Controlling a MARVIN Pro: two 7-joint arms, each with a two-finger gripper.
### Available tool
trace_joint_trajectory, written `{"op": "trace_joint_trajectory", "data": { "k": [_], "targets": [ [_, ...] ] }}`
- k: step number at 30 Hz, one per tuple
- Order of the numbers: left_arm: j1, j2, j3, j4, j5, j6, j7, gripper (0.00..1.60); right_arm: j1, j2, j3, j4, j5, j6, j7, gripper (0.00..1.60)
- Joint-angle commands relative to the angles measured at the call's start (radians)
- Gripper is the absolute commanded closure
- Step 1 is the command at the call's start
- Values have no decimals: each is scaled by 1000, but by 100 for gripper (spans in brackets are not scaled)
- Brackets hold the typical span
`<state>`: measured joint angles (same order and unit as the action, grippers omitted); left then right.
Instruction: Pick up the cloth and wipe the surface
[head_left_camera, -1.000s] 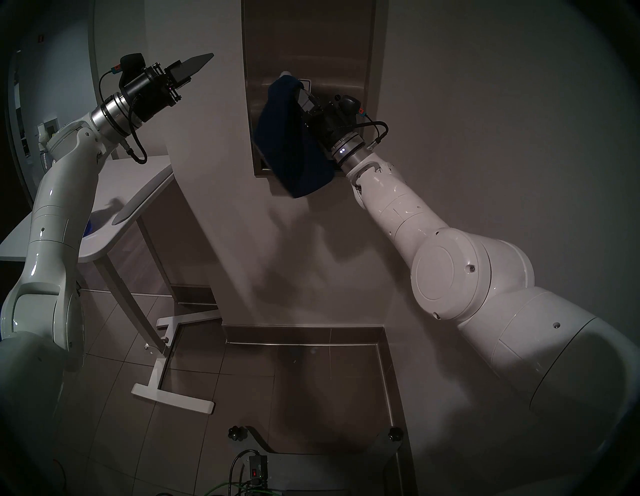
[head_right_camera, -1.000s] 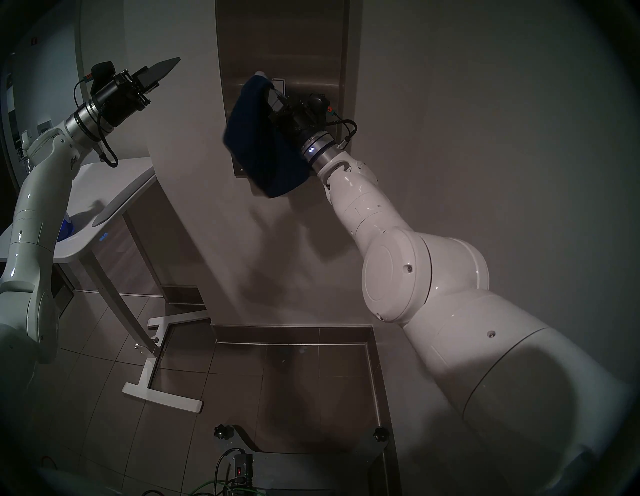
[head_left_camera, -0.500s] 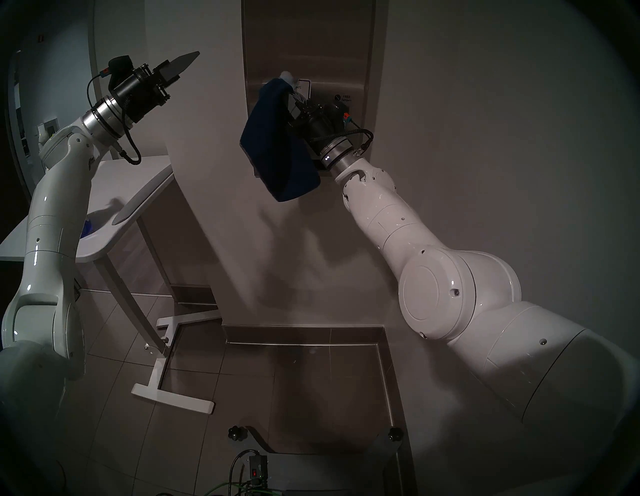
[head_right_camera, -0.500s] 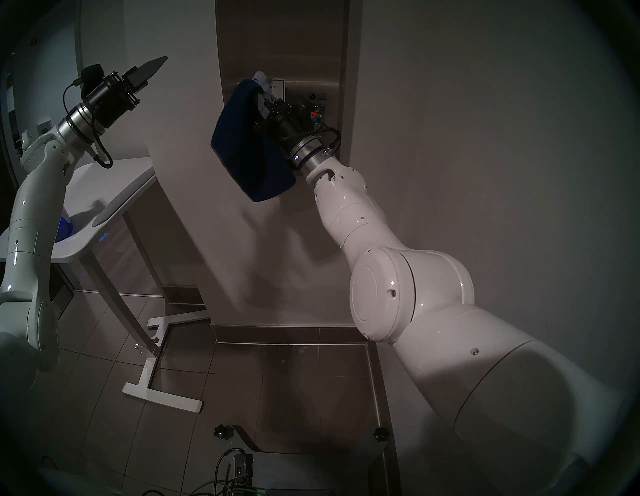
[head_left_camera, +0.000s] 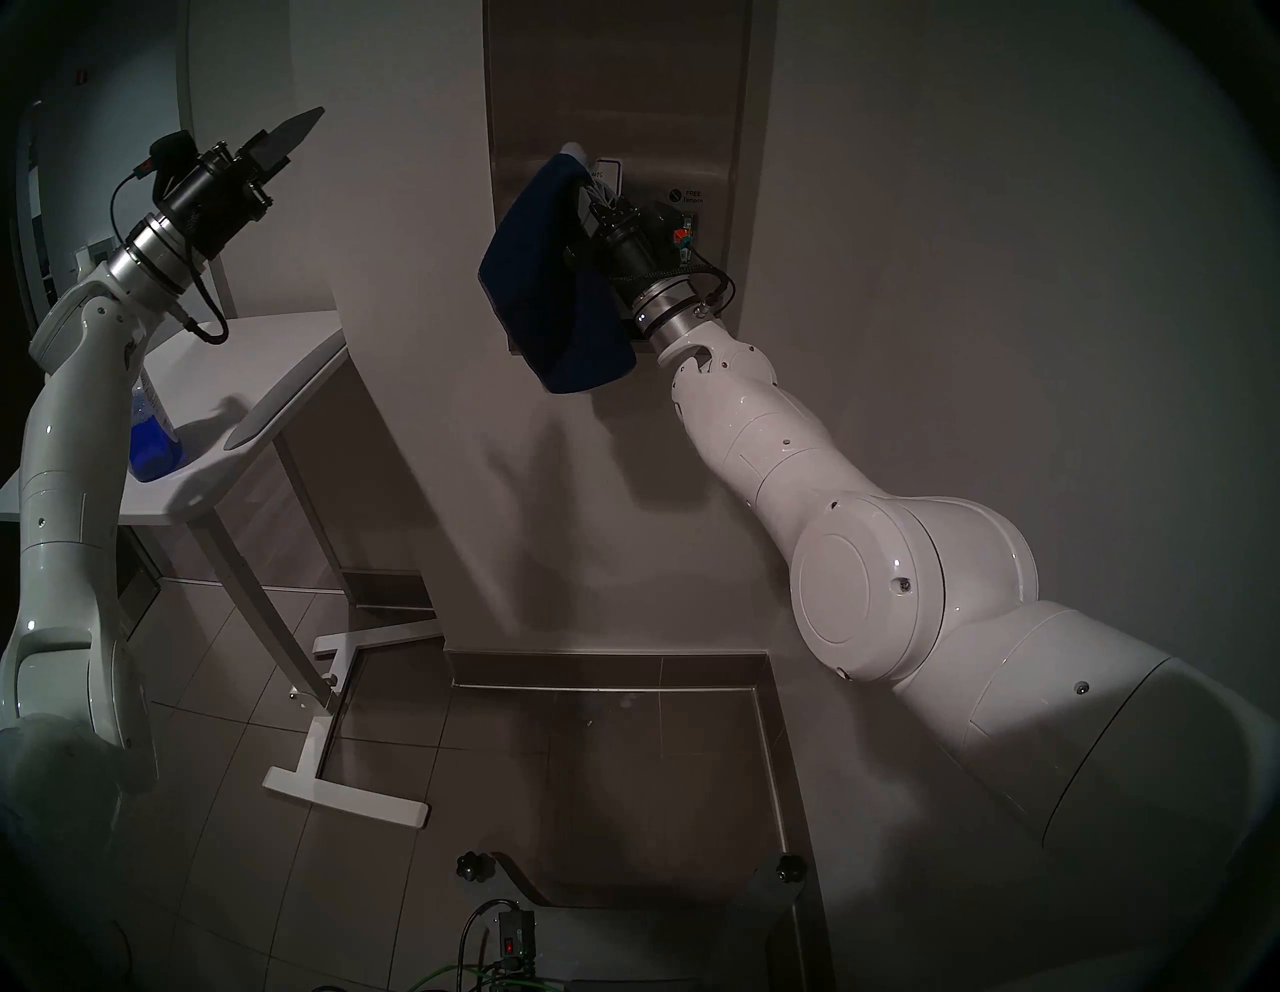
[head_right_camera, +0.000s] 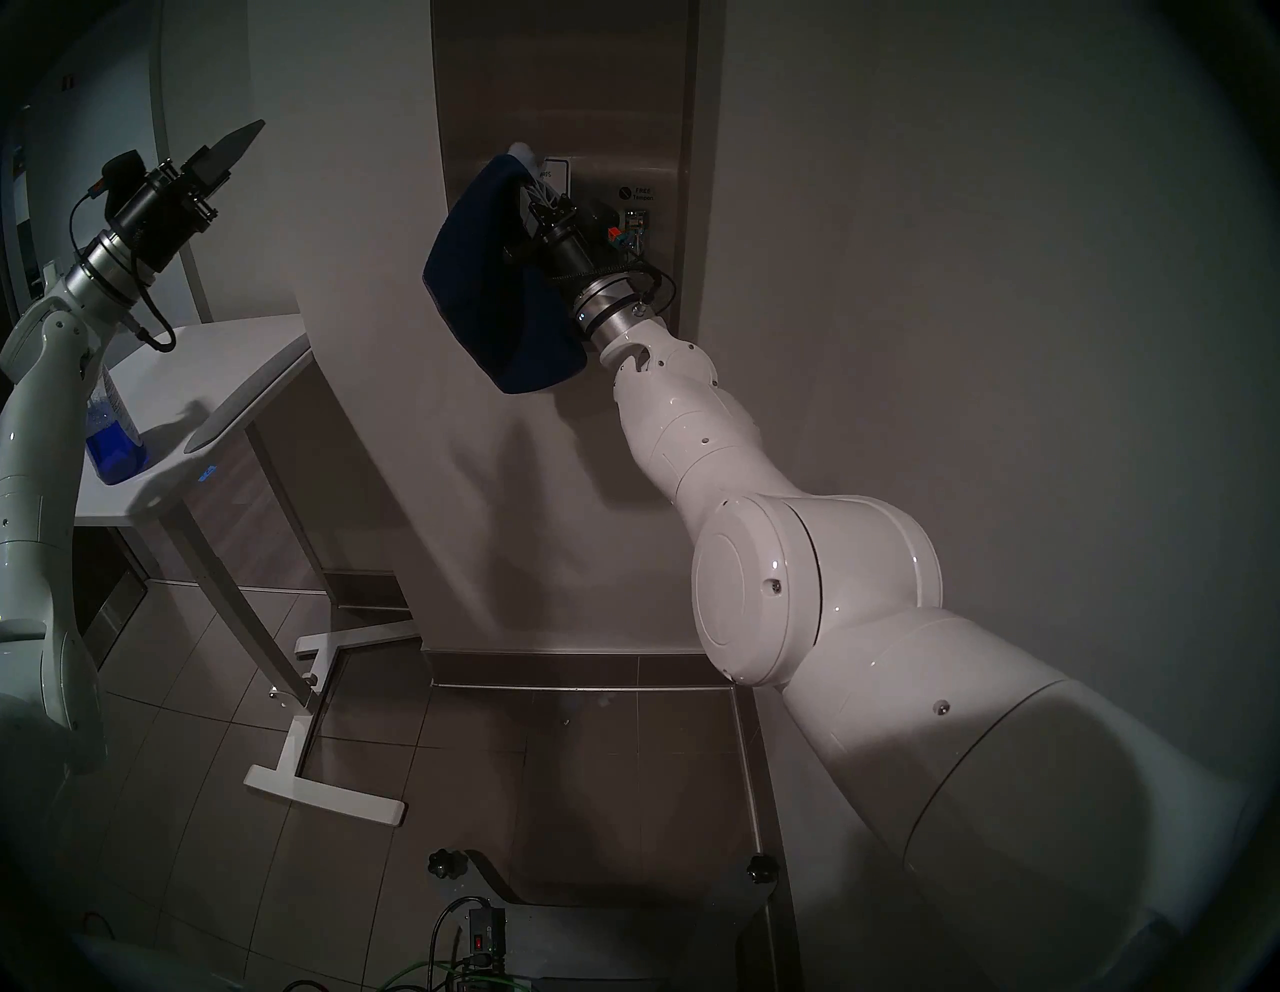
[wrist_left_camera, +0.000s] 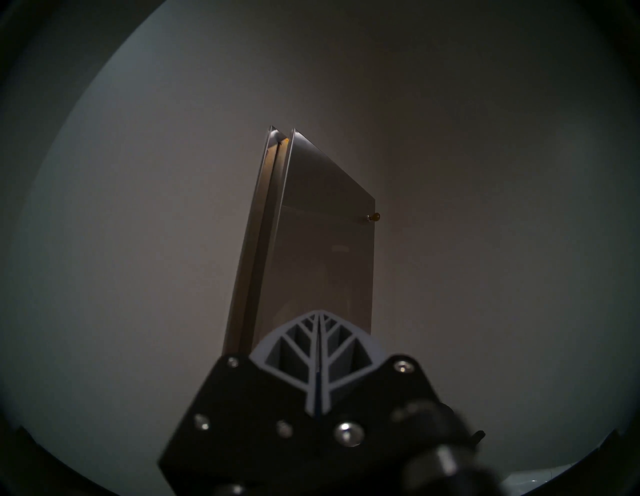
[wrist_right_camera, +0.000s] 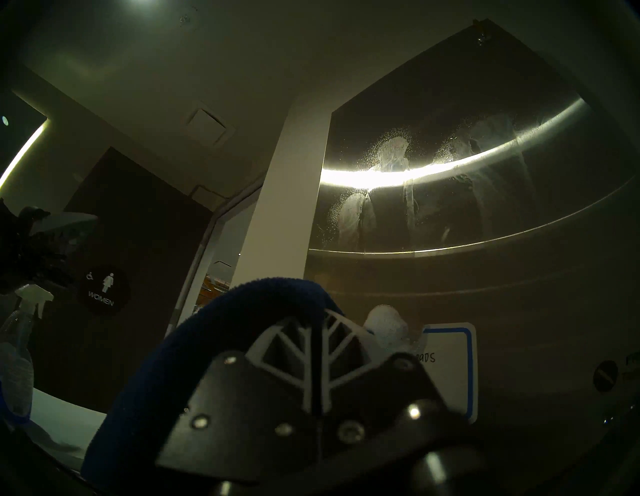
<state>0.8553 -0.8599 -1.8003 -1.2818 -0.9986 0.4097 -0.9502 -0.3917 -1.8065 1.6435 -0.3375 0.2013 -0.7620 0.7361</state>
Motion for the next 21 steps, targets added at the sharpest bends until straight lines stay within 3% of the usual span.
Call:
{"op": "trace_joint_trajectory", "data": {
  "k": [1,12,13,14,16,17,21],
  "targets": [
    [33,8,-64,-64,-31,9,14,160,75,-18,-17,-4,-38,-40,-83,160],
    [75,-52,-64,-166,-65,44,44,156,114,-16,-51,20,-101,-59,-200,160],
    [78,-55,-64,-173,-66,47,46,131,119,-16,-53,21,-105,-58,-208,160],
    [82,-58,-65,-180,-68,50,49,119,125,-15,-55,22,-110,-58,-217,160],
    [90,-61,-69,-195,-68,56,55,66,138,-13,-60,24,-119,-55,-236,160],
    [92,-62,-70,-201,-69,58,57,0,143,-11,-62,24,-123,-53,-242,160],
    [101,-66,-84,-220,-71,66,68,0,160,1,-68,18,-138,-47,-270,160]
  ]
}}
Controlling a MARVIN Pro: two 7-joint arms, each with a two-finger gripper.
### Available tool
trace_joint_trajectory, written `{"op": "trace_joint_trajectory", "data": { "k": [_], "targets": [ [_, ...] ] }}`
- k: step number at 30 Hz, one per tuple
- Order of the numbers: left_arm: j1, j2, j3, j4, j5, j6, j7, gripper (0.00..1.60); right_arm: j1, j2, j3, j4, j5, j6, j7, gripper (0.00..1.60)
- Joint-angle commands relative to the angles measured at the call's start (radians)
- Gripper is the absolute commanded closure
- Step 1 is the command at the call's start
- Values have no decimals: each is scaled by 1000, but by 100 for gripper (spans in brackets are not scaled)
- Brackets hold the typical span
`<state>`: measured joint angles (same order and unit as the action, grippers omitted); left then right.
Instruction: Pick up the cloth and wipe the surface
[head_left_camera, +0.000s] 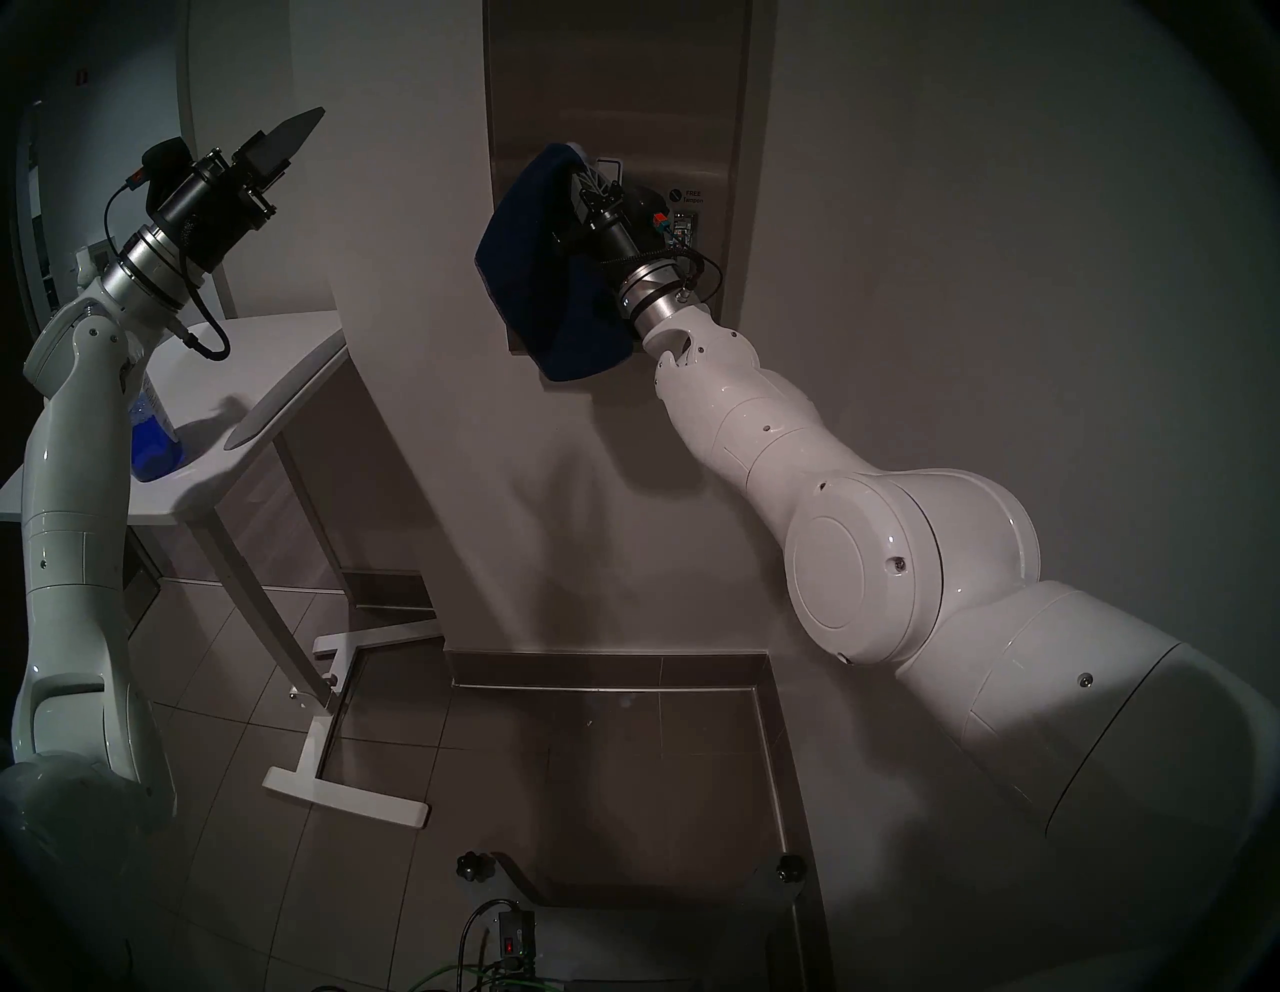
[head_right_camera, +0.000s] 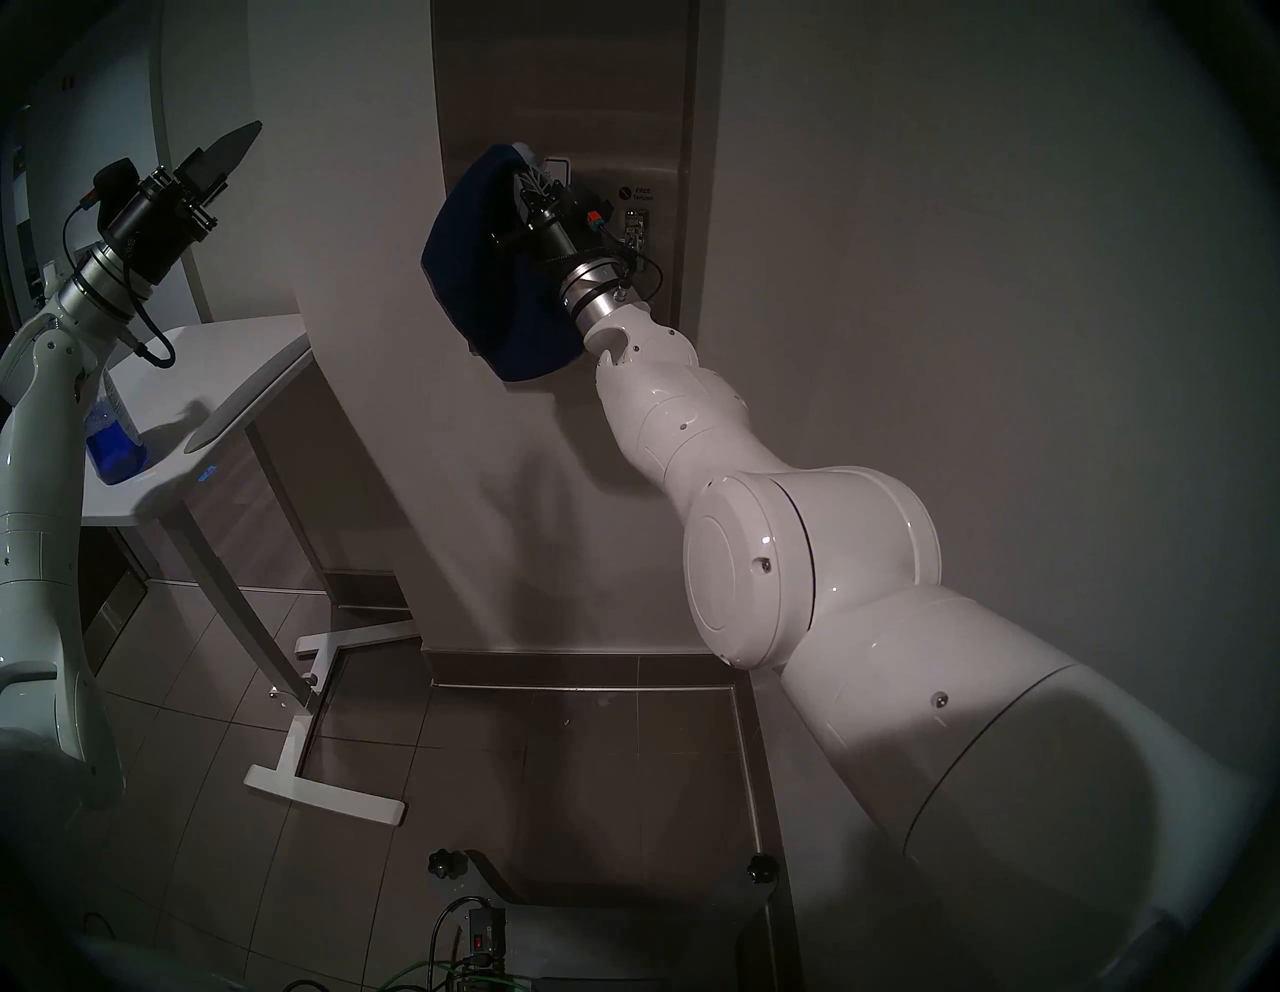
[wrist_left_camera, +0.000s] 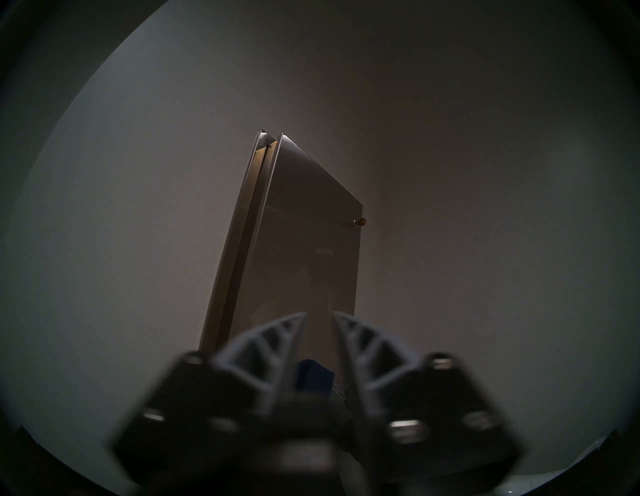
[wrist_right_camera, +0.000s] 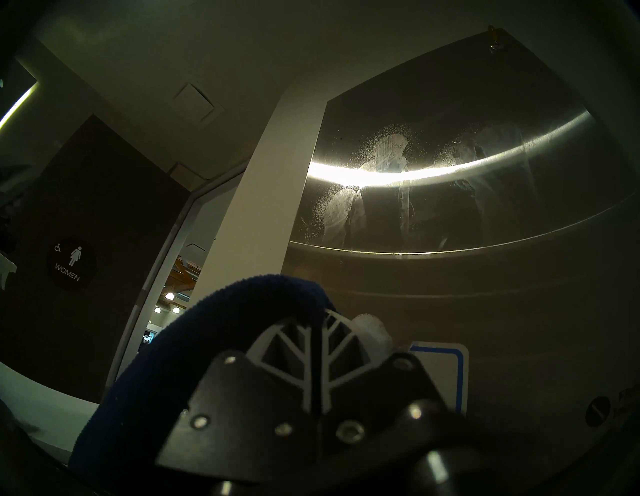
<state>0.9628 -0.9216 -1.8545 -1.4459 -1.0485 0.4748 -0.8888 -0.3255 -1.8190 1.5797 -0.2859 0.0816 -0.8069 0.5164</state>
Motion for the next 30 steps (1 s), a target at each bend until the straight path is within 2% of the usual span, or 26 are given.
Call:
{"op": "trace_joint_trajectory", "data": {
  "k": [1,11,13,14,15,18,21,30],
  "targets": [
    [-3,-5,-33,-59,-21,3,10,0,108,18,-6,-27,-23,1,-57,160],
    [16,-14,-61,-81,-22,21,32,0,153,43,-14,-55,-49,11,-106,160],
    [22,-17,-70,-87,-23,27,39,0,185,48,-18,-49,-59,18,-121,160],
    [25,-17,-73,-89,-23,28,41,0,167,49,-19,-69,-61,13,-125,160],
    [27,-19,-76,-91,-23,29,44,0,201,52,-22,-48,-66,21,-129,160],
    [33,-21,-83,-97,-24,32,50,0,189,55,-28,-66,-78,20,-141,160],
    [39,-23,-92,-104,-25,34,57,0,214,61,-40,-50,-97,24,-151,160],
    [56,-26,-123,-120,-28,35,78,0,204,73,-75,-19,-145,29,-185,160]
  ]
}}
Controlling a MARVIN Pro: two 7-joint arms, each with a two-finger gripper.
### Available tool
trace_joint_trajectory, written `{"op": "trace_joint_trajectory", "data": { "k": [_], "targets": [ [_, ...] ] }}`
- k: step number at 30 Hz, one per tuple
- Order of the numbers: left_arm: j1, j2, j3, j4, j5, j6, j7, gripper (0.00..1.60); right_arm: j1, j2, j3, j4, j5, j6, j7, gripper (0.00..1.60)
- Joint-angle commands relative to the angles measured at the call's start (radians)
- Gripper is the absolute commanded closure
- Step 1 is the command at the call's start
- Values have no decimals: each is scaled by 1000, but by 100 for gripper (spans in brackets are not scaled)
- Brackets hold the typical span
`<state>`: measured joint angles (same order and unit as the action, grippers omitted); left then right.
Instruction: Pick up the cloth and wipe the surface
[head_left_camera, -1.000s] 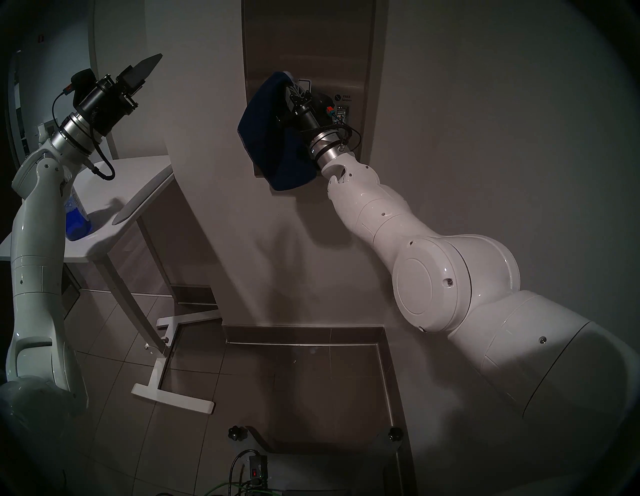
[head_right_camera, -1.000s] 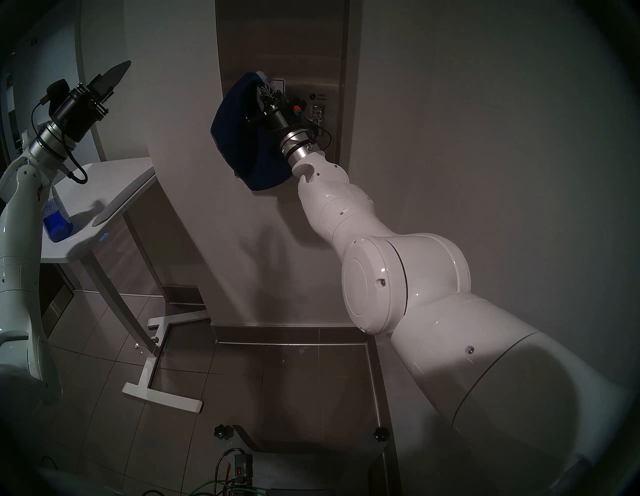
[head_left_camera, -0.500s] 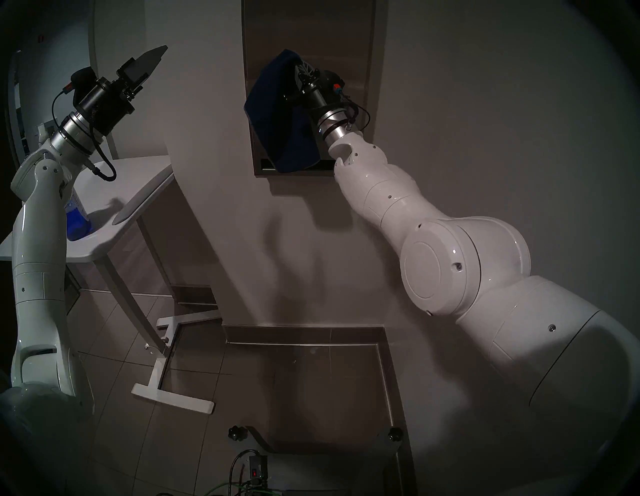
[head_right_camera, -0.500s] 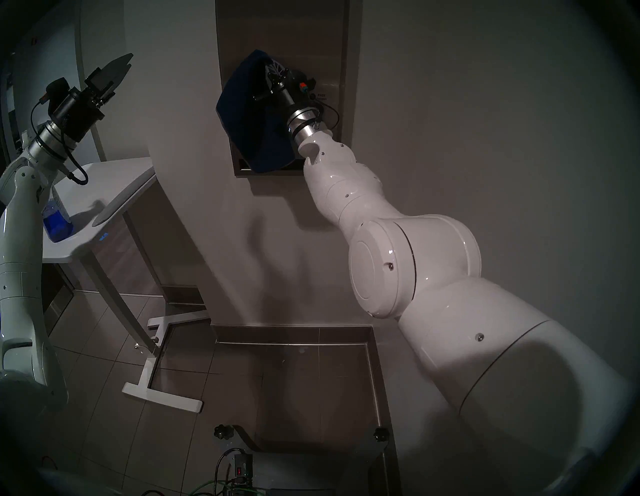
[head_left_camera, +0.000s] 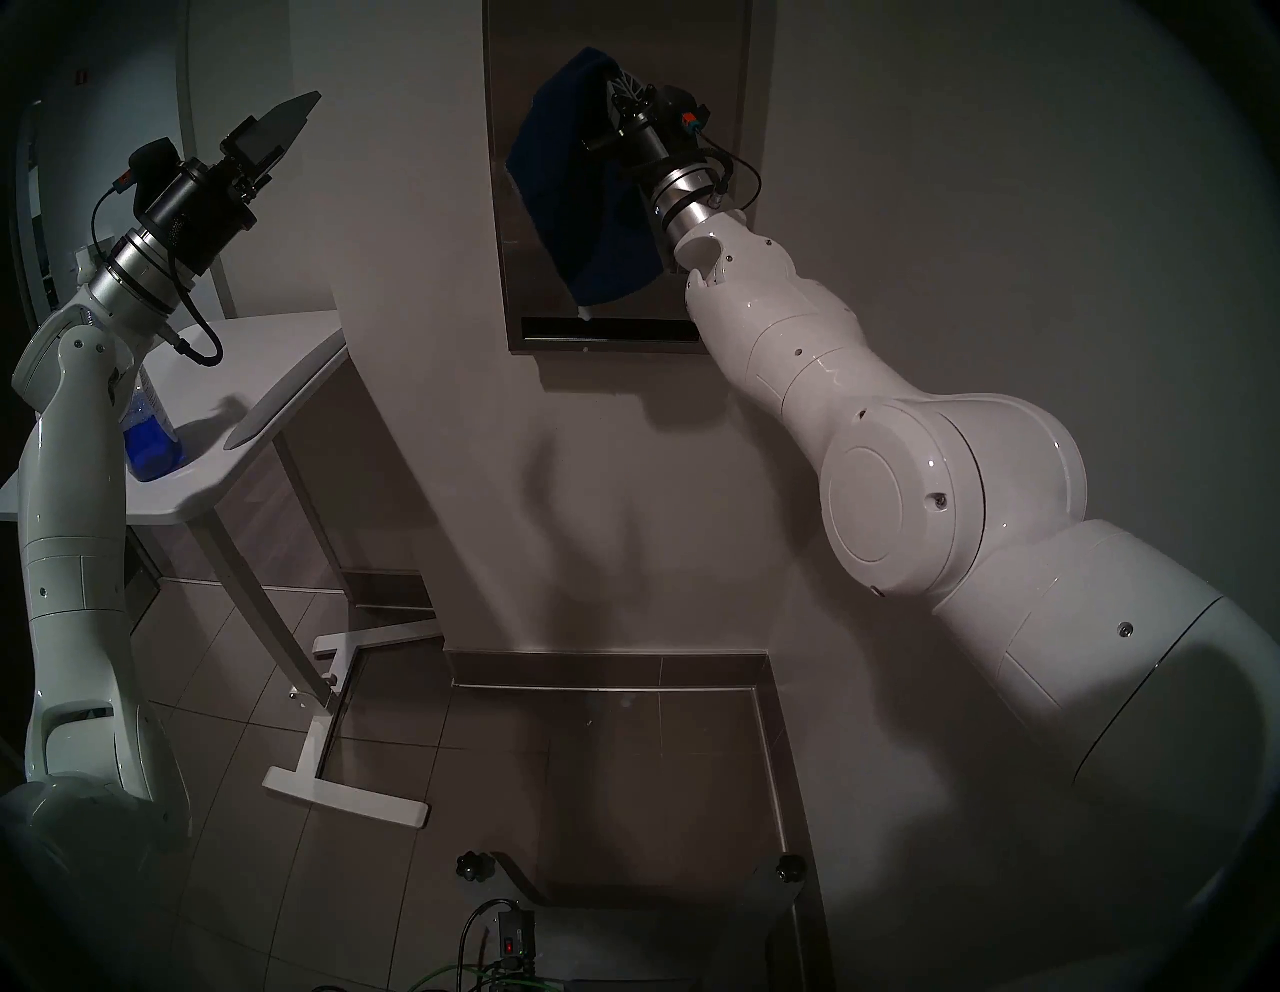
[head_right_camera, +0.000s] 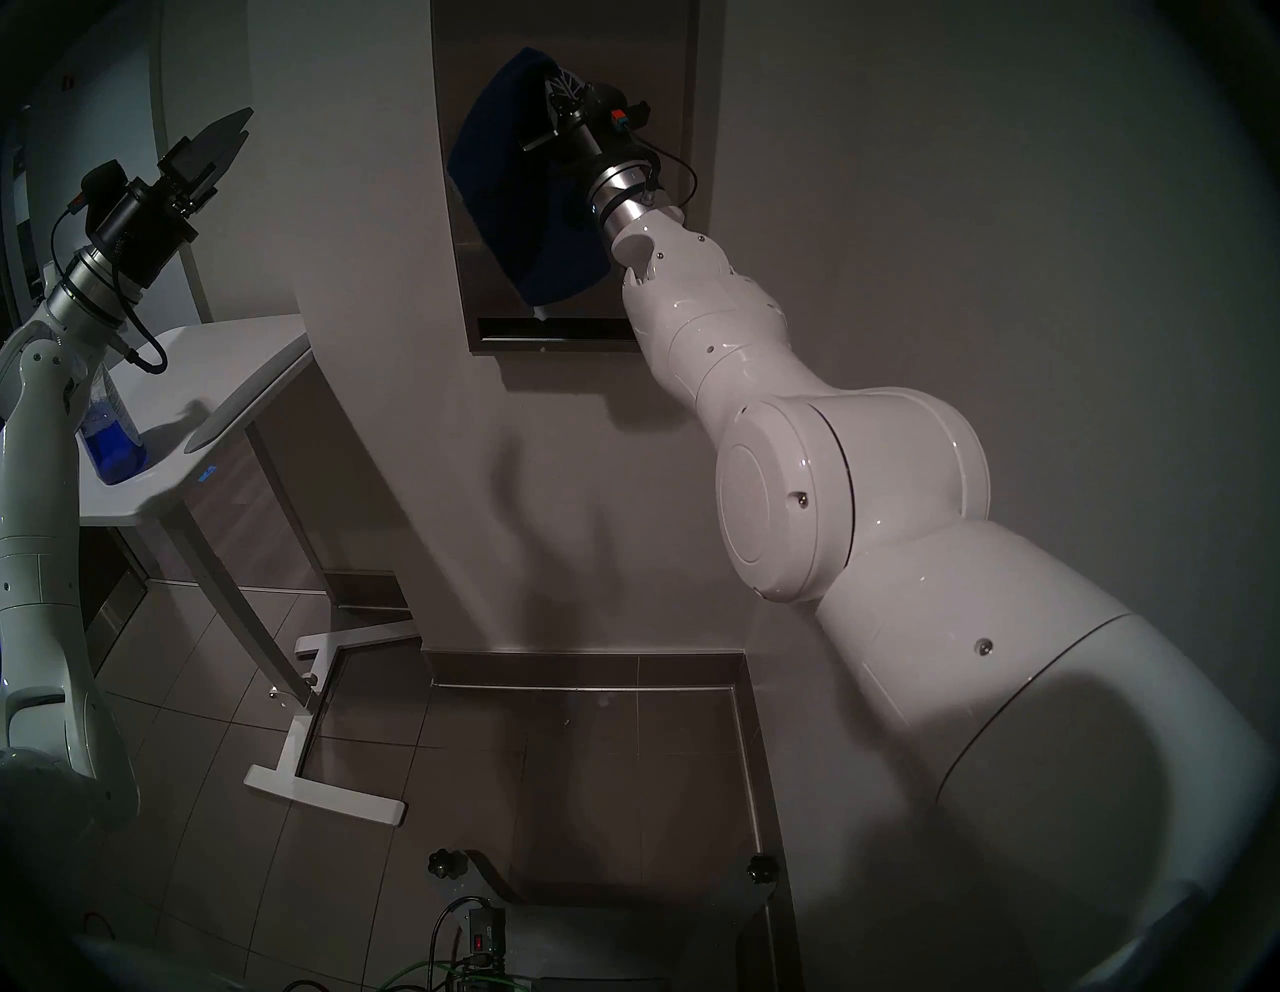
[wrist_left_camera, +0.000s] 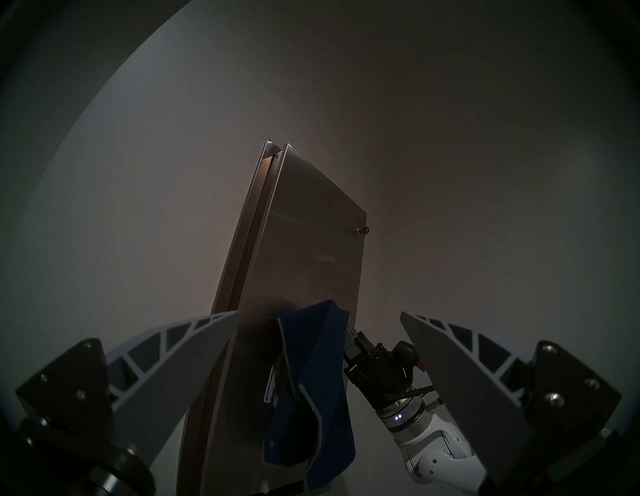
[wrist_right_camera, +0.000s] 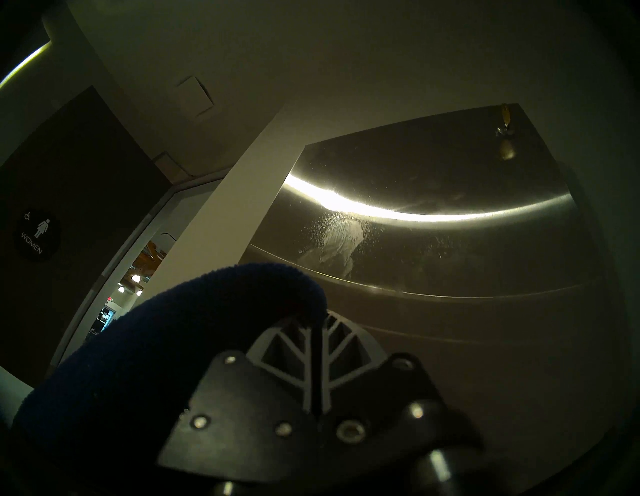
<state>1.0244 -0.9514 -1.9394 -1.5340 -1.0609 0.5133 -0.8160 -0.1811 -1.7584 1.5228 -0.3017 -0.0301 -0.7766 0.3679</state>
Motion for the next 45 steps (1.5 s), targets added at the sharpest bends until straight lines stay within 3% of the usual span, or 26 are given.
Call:
{"op": "trace_joint_trajectory", "data": {
  "k": [1,20,45],
  "targets": [
    [-3,3,-42,-33,-16,-3,8,0,56,14,-22,2,-38,-1,-42,160],
    [47,-10,-116,-76,-25,5,70,0,-36,43,-104,132,-144,8,-162,160],
    [84,-61,-140,-137,-37,32,152,0,-137,39,-199,182,-244,6,-311,160]
  ]
}}
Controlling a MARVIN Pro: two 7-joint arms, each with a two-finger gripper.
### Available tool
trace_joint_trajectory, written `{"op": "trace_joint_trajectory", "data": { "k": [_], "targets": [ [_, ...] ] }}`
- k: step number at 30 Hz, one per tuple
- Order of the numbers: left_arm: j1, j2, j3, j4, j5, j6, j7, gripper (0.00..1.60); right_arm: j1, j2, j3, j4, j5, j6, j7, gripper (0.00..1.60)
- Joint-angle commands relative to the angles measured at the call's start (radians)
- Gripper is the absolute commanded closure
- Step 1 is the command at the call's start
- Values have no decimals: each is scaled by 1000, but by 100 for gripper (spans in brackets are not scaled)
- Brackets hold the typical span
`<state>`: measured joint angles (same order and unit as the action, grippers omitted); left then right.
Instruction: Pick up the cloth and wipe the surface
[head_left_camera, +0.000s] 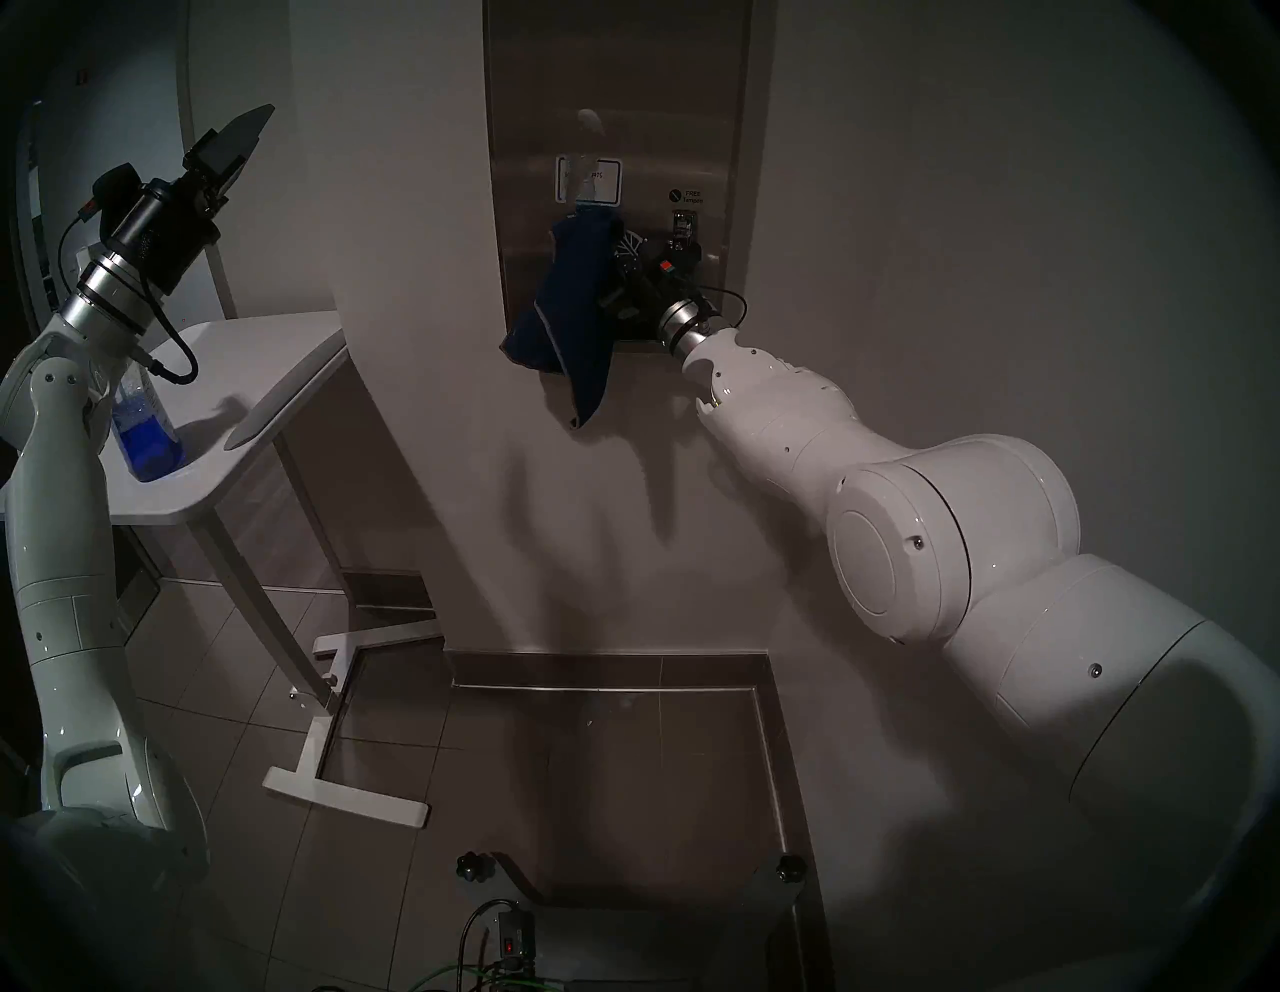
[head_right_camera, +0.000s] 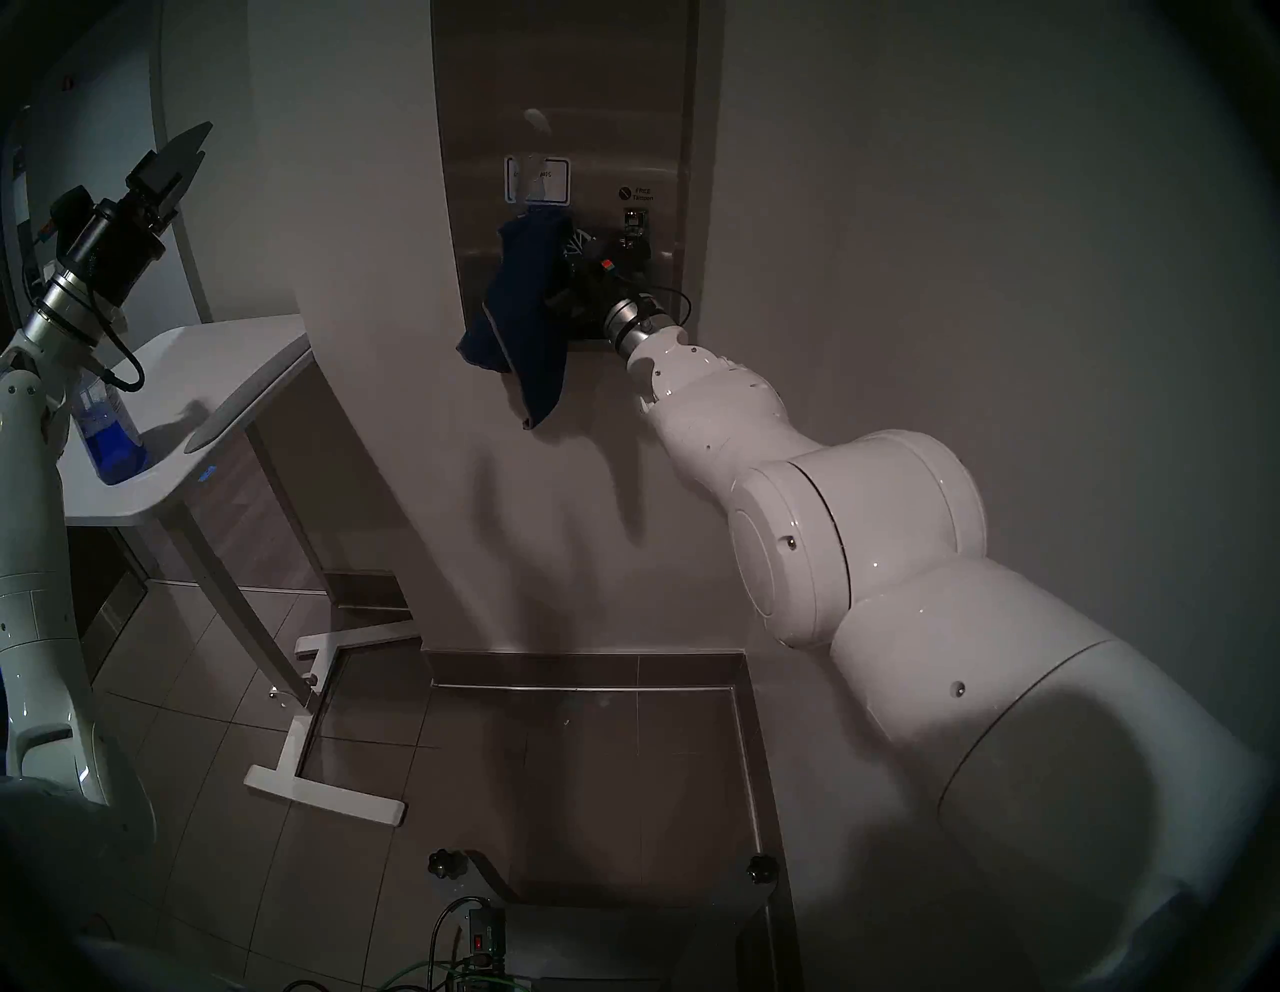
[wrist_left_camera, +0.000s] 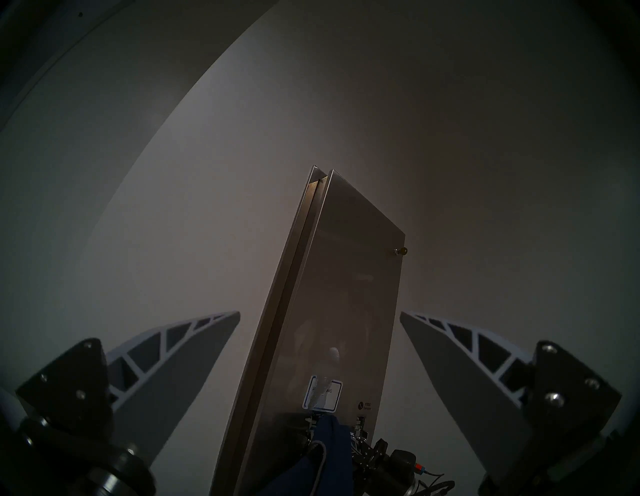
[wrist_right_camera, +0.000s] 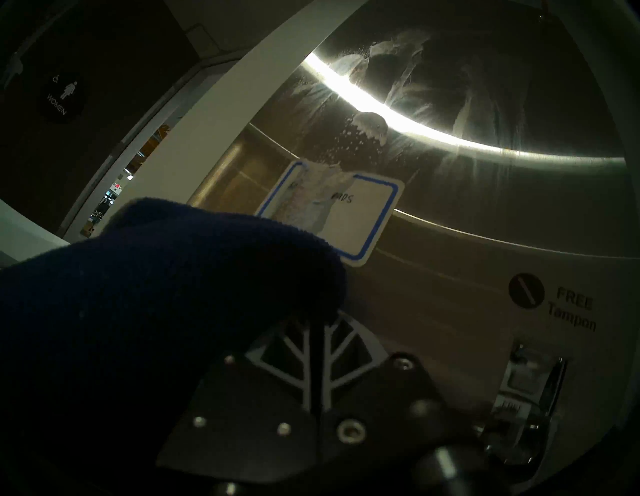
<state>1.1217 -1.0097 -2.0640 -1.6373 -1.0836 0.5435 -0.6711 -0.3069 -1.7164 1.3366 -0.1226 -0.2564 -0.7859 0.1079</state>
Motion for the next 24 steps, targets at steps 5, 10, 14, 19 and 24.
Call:
{"op": "trace_joint_trajectory", "data": {
  "k": [5,10,14,19,24],
  "targets": [
    [-10,-14,-19,-39,-14,6,26,0,-5,-11,-28,1,-33,28,-77,160],
    [-7,-25,-23,-44,-15,9,43,0,4,-19,-40,0,-47,45,-95,160],
    [-7,-34,-27,-48,-15,11,58,0,5,-27,-49,0,-59,58,-110,160],
    [-7,-41,-33,-50,-15,13,75,0,7,-41,-59,-1,-70,71,-131,160],
    [-7,-47,-39,-51,-15,14,90,0,7,-58,-68,-1,-80,84,-151,160]
  ]
}}
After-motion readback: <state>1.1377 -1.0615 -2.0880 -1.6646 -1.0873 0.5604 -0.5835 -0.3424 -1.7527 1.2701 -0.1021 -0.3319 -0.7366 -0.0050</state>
